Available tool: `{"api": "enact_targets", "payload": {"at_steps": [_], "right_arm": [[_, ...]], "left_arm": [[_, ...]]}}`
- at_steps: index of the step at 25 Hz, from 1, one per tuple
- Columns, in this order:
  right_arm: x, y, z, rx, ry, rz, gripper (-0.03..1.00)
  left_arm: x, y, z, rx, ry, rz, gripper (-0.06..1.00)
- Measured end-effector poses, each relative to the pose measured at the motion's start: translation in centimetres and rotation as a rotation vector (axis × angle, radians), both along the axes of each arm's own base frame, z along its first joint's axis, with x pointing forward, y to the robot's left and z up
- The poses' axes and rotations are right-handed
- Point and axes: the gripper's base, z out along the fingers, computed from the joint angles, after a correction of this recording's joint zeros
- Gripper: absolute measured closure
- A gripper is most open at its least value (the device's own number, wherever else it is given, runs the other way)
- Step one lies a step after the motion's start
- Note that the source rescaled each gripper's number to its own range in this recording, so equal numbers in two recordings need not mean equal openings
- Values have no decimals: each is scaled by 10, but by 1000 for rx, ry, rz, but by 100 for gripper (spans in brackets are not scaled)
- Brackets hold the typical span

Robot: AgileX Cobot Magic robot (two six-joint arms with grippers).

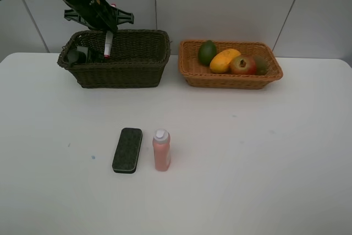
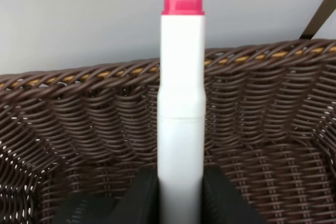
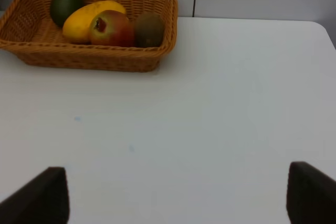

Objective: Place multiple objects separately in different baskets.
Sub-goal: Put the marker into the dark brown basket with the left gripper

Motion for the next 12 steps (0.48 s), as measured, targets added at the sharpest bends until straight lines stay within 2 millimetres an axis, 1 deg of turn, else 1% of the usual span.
{"api": "enact_targets", "payload": {"at_steps": [8, 9, 10, 12], "right_arm": [[0, 0, 0, 0, 0, 0, -3], [0, 0, 0, 0, 0, 0, -3], [0, 0, 0, 0, 0, 0, -3], [0, 0, 0, 0, 0, 0, -3]], "left_arm": [[0, 0, 0, 2, -2, -2, 94], [0, 0, 0, 4, -2, -2, 91], [0, 0, 0, 9, -3, -5, 86], [1, 1, 1, 26, -14, -16, 64]]}}
